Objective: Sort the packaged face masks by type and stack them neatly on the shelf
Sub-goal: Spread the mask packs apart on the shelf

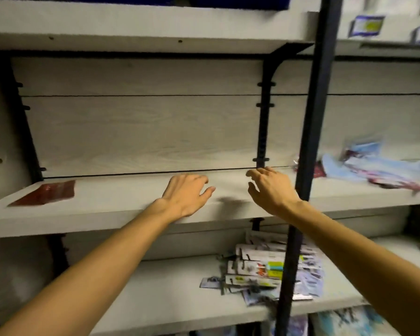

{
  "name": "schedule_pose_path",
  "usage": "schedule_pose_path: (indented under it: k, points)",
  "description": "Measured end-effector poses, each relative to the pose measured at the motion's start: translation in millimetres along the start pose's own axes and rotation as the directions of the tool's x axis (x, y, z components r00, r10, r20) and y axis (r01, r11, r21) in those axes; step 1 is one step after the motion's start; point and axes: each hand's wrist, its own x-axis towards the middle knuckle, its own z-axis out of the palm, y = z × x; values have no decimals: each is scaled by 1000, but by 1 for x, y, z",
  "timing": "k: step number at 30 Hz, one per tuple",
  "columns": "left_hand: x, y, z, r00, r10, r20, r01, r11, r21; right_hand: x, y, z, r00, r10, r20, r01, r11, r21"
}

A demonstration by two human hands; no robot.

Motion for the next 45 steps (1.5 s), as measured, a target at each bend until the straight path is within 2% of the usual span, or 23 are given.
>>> schedule_pose_path:
  k: [6,10,15,20,27,32,38,45]
  points:
    - [31,144,-2,967,226,-114,-231,972,-35,-85,113,-40,1000,-8,-1,8,999,-52]
    - [60,224,-5,916,366,-163,-383,919,-96,-125,182,-47,996,90,12,-90,994,-65]
    - [104,315,8,851,481,-212,-509,854,-105,-152,267,-35,970,236,60,-219,954,-203]
    - [177,378,44,891,421,-169,-442,889,-116,-153,350,-22,938,346,26,-325,903,-282]
    - [303,430,85,971,238,-32,-238,942,-236,-107,470,-14,914,373,162,-310,897,-315]
    - [362,431,111,995,57,80,-36,970,-241,-69,521,12,894,383,231,-336,916,-220]
    - [396,423,142,971,-143,194,189,950,-248,-26,556,49,884,349,311,-337,937,-94]
    - [429,457,144,975,-167,147,192,966,-175,-5,620,75,881,297,368,-301,952,-49]
